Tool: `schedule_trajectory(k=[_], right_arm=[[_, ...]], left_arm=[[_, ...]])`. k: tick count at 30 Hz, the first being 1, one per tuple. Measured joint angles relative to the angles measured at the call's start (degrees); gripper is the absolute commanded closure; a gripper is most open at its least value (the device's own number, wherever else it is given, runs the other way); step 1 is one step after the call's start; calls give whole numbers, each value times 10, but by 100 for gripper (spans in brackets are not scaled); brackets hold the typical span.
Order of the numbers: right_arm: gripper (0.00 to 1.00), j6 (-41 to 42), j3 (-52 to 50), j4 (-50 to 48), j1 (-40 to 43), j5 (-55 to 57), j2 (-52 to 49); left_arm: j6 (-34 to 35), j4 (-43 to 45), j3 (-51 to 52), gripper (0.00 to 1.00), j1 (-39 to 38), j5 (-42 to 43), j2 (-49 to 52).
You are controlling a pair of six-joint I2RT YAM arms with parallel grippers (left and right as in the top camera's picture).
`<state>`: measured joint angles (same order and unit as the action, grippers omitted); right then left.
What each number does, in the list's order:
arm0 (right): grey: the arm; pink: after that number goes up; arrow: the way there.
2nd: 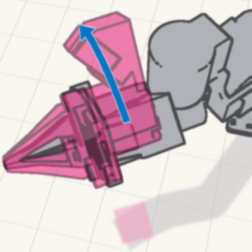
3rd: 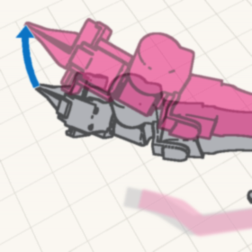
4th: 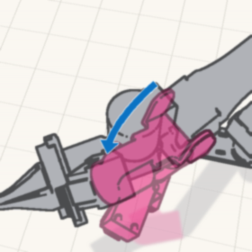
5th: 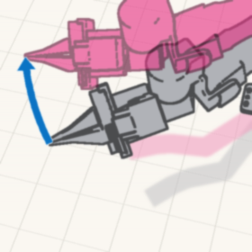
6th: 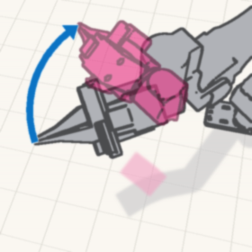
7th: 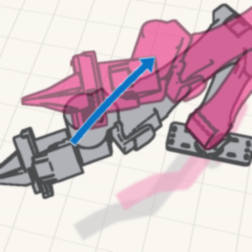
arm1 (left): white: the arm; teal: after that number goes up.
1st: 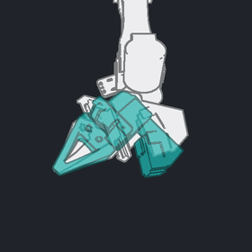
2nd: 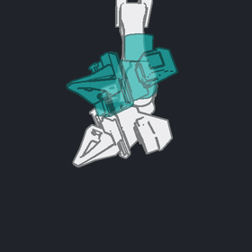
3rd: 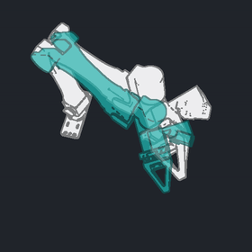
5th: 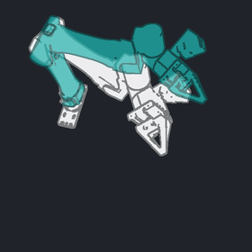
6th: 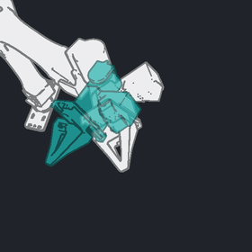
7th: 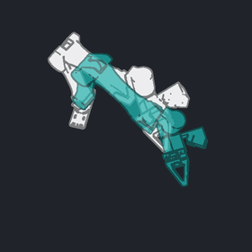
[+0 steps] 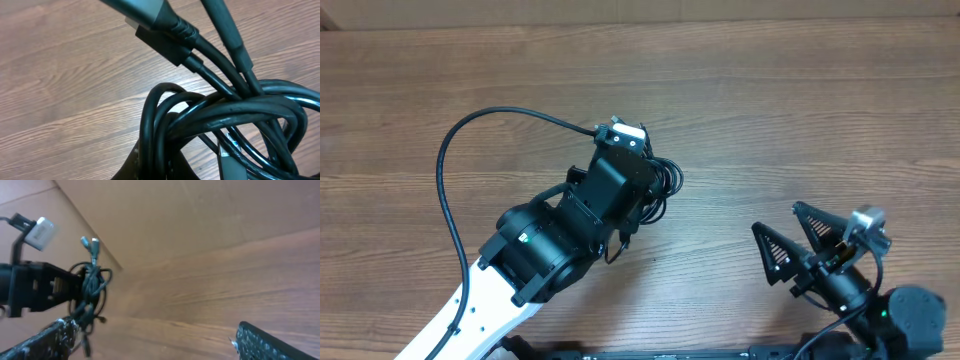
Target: Untangle cables
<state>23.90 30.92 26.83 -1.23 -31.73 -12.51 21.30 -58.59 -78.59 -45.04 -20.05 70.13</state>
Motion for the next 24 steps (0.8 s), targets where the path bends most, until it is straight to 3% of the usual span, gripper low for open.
schedule_trajectory(k=[9,15,24], right_arm=[[0,-52,169,179,0,-48,-181],[0,-61,186,183,0,-112,-264],[0,-59,186,151,0,-200,-294]], left_arm=[[-45,23,0,96,0,87,0],[-56,47,0,96,0,134,0],[-57,75,0,96,0,186,0]])
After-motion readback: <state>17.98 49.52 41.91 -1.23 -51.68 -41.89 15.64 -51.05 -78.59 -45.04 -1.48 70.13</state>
